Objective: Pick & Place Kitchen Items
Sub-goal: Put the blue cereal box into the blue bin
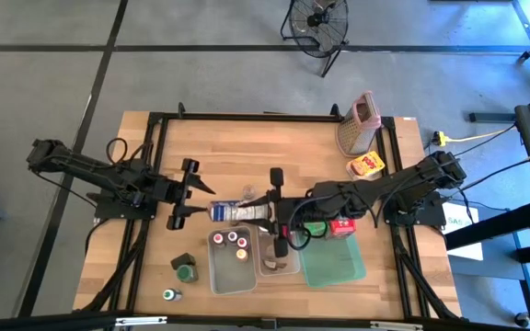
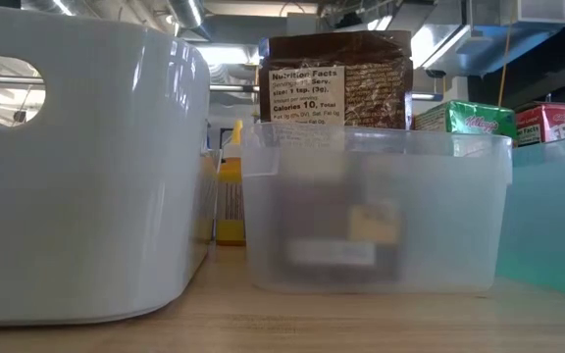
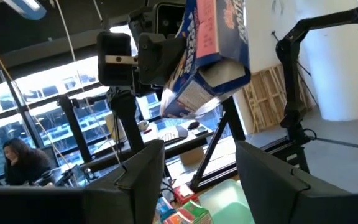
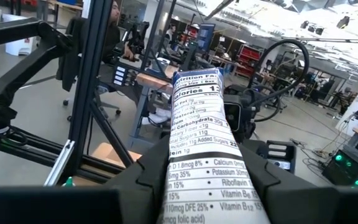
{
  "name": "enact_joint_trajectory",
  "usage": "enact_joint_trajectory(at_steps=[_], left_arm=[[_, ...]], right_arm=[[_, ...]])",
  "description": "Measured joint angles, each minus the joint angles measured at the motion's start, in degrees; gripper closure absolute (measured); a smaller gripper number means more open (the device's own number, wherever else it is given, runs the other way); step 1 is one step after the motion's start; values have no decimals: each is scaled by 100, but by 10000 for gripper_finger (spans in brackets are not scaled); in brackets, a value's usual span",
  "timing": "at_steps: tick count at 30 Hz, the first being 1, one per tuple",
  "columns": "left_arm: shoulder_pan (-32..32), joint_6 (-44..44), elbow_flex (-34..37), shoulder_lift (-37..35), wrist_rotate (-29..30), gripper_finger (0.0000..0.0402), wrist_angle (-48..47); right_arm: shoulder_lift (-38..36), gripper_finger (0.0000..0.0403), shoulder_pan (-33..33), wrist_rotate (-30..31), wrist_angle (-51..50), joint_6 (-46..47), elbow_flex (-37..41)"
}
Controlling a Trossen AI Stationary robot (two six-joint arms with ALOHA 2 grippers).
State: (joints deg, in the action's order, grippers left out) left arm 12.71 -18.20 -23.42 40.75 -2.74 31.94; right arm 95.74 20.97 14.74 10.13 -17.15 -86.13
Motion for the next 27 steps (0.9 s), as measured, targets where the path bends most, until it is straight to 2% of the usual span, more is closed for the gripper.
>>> enact_joint_trajectory(at_steps=[10, 16, 27], left_arm=[[-7, 72, 0, 34, 124, 103, 1], [-7, -39, 0, 163, 129, 100, 113], [-7, -164, -4, 952, 166, 98, 1377]], right_arm=[[2, 281, -19, 0, -7, 4, 0], [98, 281, -134, -1, 107, 15, 0], [293, 281, -197, -50, 593, -393, 2]])
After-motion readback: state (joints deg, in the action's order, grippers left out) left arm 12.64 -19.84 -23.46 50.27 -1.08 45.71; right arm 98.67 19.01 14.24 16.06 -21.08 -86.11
